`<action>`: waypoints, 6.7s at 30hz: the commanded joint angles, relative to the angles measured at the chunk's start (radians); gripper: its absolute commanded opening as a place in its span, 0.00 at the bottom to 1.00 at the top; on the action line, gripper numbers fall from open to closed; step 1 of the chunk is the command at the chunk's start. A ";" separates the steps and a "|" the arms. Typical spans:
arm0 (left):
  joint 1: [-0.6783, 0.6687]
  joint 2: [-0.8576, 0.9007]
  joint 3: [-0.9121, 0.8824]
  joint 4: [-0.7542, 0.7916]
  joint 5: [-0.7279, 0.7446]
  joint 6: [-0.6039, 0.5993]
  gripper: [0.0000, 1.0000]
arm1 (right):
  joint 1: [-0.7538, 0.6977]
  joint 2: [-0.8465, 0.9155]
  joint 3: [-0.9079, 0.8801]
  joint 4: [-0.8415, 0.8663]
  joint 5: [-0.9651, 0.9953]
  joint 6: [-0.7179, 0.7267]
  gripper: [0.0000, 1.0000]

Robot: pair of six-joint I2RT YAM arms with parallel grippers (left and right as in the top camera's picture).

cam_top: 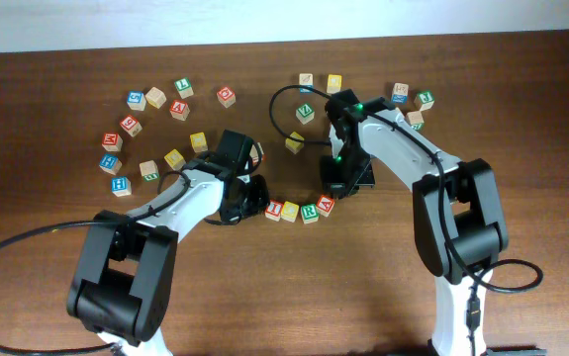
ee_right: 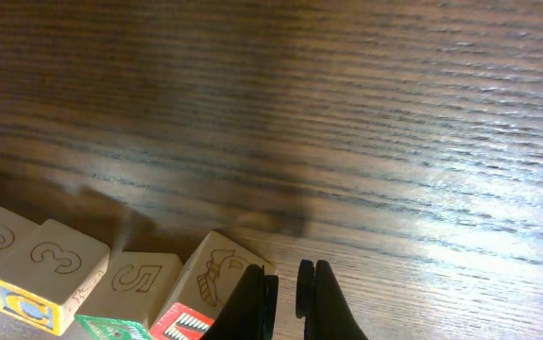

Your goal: Spell out ICRA

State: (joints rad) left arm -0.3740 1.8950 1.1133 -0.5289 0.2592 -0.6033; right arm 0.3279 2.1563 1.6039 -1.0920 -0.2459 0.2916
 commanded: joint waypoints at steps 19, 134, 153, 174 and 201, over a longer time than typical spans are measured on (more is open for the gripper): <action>0.001 0.011 -0.008 -0.095 0.056 -0.010 0.00 | 0.064 -0.006 -0.011 -0.026 -0.013 0.042 0.04; 0.682 -0.166 0.026 -0.449 -0.098 0.044 0.00 | 0.137 -0.297 -0.396 0.238 0.140 0.142 0.04; 0.682 -0.166 0.026 -0.449 -0.098 0.044 0.00 | 0.108 -0.299 -0.266 0.063 0.050 0.095 0.04; 0.301 -0.140 -0.043 -0.322 -0.060 0.035 0.00 | 0.041 -0.297 -0.358 0.214 0.009 0.150 0.04; 0.301 -0.124 -0.056 -0.213 -0.151 -0.010 0.03 | 0.205 -0.153 -0.325 0.688 -0.057 0.241 0.04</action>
State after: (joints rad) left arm -0.0780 1.7580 1.0637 -0.7406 0.1226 -0.6067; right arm 0.5274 1.9930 1.2671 -0.3923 -0.2909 0.5251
